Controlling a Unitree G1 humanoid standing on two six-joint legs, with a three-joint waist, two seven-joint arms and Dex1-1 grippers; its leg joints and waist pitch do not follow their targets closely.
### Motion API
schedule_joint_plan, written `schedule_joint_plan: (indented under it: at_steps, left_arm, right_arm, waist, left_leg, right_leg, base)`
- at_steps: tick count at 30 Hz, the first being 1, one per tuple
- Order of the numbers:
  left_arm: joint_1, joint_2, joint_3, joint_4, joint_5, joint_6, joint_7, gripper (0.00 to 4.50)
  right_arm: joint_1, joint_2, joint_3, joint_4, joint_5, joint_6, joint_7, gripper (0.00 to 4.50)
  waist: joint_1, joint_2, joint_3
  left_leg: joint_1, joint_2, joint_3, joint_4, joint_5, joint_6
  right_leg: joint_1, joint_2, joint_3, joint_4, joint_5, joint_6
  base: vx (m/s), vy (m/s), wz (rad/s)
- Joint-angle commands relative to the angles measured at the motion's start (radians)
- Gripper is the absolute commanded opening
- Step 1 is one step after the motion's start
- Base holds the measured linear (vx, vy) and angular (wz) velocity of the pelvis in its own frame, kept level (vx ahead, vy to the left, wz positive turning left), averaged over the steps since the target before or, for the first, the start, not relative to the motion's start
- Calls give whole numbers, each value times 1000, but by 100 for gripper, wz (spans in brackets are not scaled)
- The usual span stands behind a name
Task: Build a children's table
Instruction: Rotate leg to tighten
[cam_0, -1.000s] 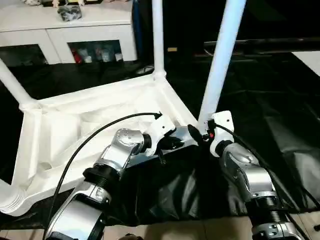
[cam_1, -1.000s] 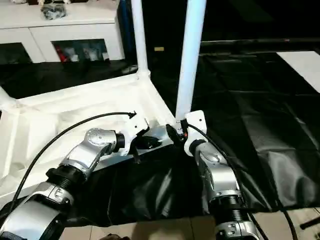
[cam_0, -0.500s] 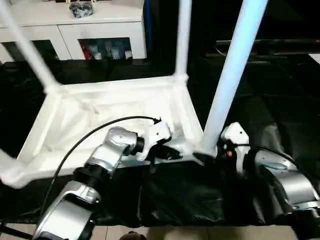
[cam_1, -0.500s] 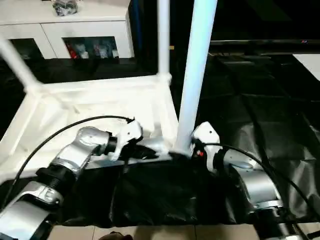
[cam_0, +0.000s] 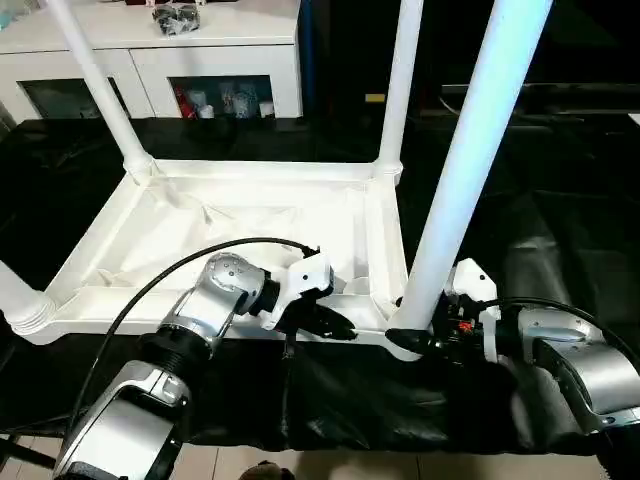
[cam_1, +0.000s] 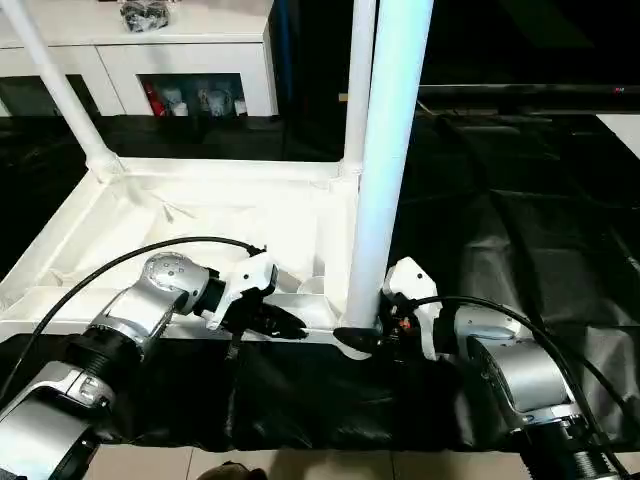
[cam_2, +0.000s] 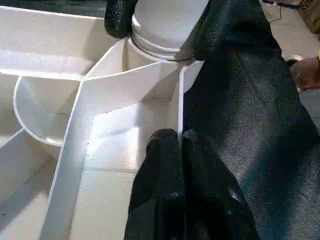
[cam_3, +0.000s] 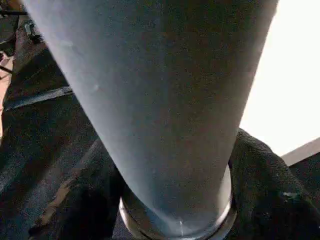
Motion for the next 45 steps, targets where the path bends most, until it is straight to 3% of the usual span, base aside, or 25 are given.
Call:
schedule_joint_plan:
  at_steps: [1, 6, 7, 8, 9, 11, 12, 15, 17, 18, 19, 22, 23, 27, 30, 34, 36, 37, 38, 39, 40, 41, 42, 44, 45]
  left_arm:
    - [-27, -25, 20, -11, -9, -15, 84, 0]
    - [-35, -59, 38, 0, 14, -2, 204, 0]
    - [-37, -96, 47, -8, 27, 24, 291, 0]
    - [-37, -96, 47, -8, 27, 24, 291, 0]
    - [-37, -107, 49, -11, 32, 34, 319, 0]
    - [-38, -126, 52, -15, 34, 49, 352, 0]
    - [-39, -151, 56, -15, 37, 59, 394, 0]
    - [-40, -199, 48, -10, 48, 57, 456, 0]
    - [-41, -211, 40, -2, 56, 37, 468, 0]
    - [-41, -217, 35, 6, 65, 16, 475, 0]
    - [-42, -218, 30, 14, 73, -6, 476, 0]
    - [-41, -213, 23, 28, 78, -46, 464, 0]
    - [-38, -211, 23, 28, 76, -49, 459, 0]
    - [-28, -192, 15, 26, 77, -69, 437, 0]
    - [-27, -186, 13, 36, 79, -79, 434, 0]
    - [-27, -183, 12, 49, 83, -94, 427, 0]
    - [-26, -183, 9, 57, 83, -105, 421, 0]
    - [-24, -182, 8, 57, 83, -108, 418, 0]
    - [-21, -182, 6, 55, 83, -109, 416, 0]
    - [-21, -182, 6, 55, 83, -109, 416, 0]
    - [-14, -182, 3, 44, 79, -107, 411, 0]
    - [-9, -181, 1, 34, 74, -105, 402, 0]
    - [-7, -181, 3, 31, 73, -108, 402, 0]
    - [2, -186, 16, 17, 65, -112, 421, 0]
    - [3, -187, 20, 14, 62, -106, 426, 0]
  right_arm:
    - [20, 42, 98, -41, 26, 13, 49, 259]
    - [-1, 137, 65, 30, -33, -27, -130, 259]
    - [-21, 218, 34, 96, -77, -24, -299, 259]
    - [-21, 218, 34, 96, -77, -24, -299, 259]
    - [-26, 242, 24, 114, -88, -21, -350, 259]
    - [-36, 276, 10, 145, -104, -18, -423, 259]
    - [-49, 318, -8, 179, -117, -6, -507, 259]
    - [-86, 412, -51, 252, -141, -3, -688, 259]
    - [-99, 436, -56, 269, -155, -16, -725, 259]
    - [-106, 452, -67, 276, -146, -23, -725, 259]
    - [-109, 460, -75, 273, -141, -29, -725, 315]
    - [-110, 466, -98, 258, -115, -32, -721, 329]
    - [-107, 464, -101, 252, -113, -30, -717, 351]
    - [-67, 385, -75, 179, -144, -41, -675, 385]
    - [-18, 292, -83, 97, -126, -40, -573, 385]
    - [48, 169, -139, 3, -58, -46, -422, 385]
    - [129, 32, -223, -85, 42, -21, -255, 385]
    - [162, -19, -250, -113, 78, -3, -194, 385]
    - [180, -47, -260, -125, 94, 7, -165, 385]
    - [180, -47, -260, -125, 94, 7, -165, 385]
    - [204, -78, -266, -141, 113, 23, -130, 385]
    - [218, -97, -267, -156, 128, 39, -104, 385]
    - [222, -101, -267, -162, 137, 47, -95, 385]
    - [233, -112, -257, -192, 180, 84, -53, 385]
    - [232, -110, -251, -195, 185, 87, -50, 385]
  waist:
    - [1, -32, -73]
    - [-7, -27, -68]
    - [-13, -23, -62]
    - [-19, -21, -61]
    - [-27, -26, -59]
    - [-35, -22, -59]
    - [-43, -16, -57]
    - [-63, -17, -56]
    - [-66, -10, -57]
    - [-67, -12, -58]
    - [-66, -12, -61]
    - [-63, -12, -61]
    - [-63, -6, -62]
    - [-57, 0, -64]
    - [-48, -4, -67]
    - [-28, -4, -72]
    - [-21, -11, -75]
    - [-4, -15, -78]
    - [-2, -17, -77]
    - [-2, -14, -77]
    - [-2, -15, -77]
    - [-4, -23, -76]
    - [-1, -19, -74]
    - [-2, -39, -71]
    - [1, -32, -71]
  left_leg:
    - [18, 66, -32, -65, -187, 76]
    - [20, 62, -33, -69, -230, 51]
    - [26, 63, -38, -75, -277, 23]
    - [28, 64, -38, -78, -298, 9]
    - [27, 59, -45, -83, -334, -9]
    - [34, 61, -46, -86, -365, -16]
    - [32, 61, -47, -88, -379, -24]
    - [35, 55, -50, -91, -430, -44]
    - [35, 55, -52, -92, -437, -39]
    - [34, 55, -50, -92, -435, -37]
    - [30, 55, -48, -94, -414, -25]
    - [31, 56, -44, -93, -399, -18]
    - [30, 57, -43, -94, -396, -19]
    - [32, 57, -41, -91, -379, -13]
    - [36, 59, -35, -84, -354, 8]
    - [28, 62, -32, -74, -267, 57]
    - [20, 61, -30, -68, -220, 90]
    - [20, 66, -32, -62, -194, 118]
    - [15, 66, -30, -60, -177, 136]
    - [8, 65, -32, -60, -170, 141]
    - [11, 64, -31, -59, -177, 143]
    - [12, 64, -30, -59, -183, 143]
    - [11, 63, -31, -59, -194, 140]
    - [12, 64, -30, -62, -201, 135]
    - [14, 66, -34, -64, -203, 128]
  right_leg:
    - [41, -78, 46, -70, -254, -219]
    - [34, -78, 45, -81, -334, -200]
    - [31, -79, 45, -89, -412, -177]
    - [26, -77, 46, -90, -426, -177]
    - [35, -79, 39, -95, -474, -160]
    - [30, -79, 41, -102, -492, -142]
    - [27, -77, 43, -101, -475, -148]
    - [24, -76, 39, -106, -492, -141]
    - [26, -76, 40, -109, -486, -136]
    - [26, -75, 40, -110, -472, -135]
    - [30, -73, 41, -109, -416, -139]
    - [29, -71, 44, -103, -361, -157]
    - [31, -71, 44, -101, -343, -163]
    - [33, -71, 45, -97, -312, -175]
    - [33, -68, 48, -96, -270, -181]
    - [42, -72, 49, -89, -213, -195]
    - [48, -71, 46, -81, -172, -211]
    - [53, -74, 47, -78, -159, -206]
    - [51, -73, 46, -77, -154, -212]
    - [54, -74, 43, -74, -160, -212]
    - [47, -73, 40, -78, -192, -209]
    - [47, -73, 40, -81, -211, -207]
    - [46, -74, 40, -86, -258, -199]
    - [44, -74, 39, -91, -316, -184]
    - [42, -77, 39, -91, -340, -177]
  base:
    - [0, 0, 0]
    - [0, 0, 0]
    - [0, 0, 0]
    - [0, 0, 0]
    - [0, 0, 0]
    - [0, 0, 0]
    - [0, 0, 0]
    - [0, 0, 0]
    - [0, 0, 0]
    - [0, 0, 0]
    - [0, 0, 0]
    - [0, 0, 0]
    - [0, 0, 0]
    - [0, 0, 0]
    - [0, 0, 0]
    - [0, 0, 0]
    - [0, 0, 0]
    - [0, 0, 0]
    - [0, 0, 0]
    - [0, 0, 0]
    - [0, 0, 0]
    - [0, 0, 0]
    - [0, 0, 0]
    - [0, 0, 0]
    - [0, 0, 0]
